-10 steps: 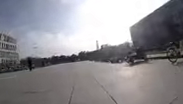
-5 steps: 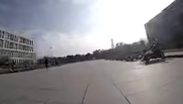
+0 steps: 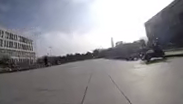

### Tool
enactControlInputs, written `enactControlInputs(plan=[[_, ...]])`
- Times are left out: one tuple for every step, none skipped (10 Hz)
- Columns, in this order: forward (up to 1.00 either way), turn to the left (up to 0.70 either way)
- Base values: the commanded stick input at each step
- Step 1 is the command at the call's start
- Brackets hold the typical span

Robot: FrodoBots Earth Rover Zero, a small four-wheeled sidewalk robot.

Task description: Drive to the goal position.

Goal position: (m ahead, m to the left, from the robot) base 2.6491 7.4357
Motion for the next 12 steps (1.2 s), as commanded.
enactControlInputs(plan=[[0.70,0.01],[0.70,0.01],[0.70,0.02],[0.70,0.03],[0.70,0.06],[0.70,0.09],[0.70,0.12],[0.70,0.16],[0.70,0.18],[0.70,0.19],[0.70,0.19],[0.70,0.19]])
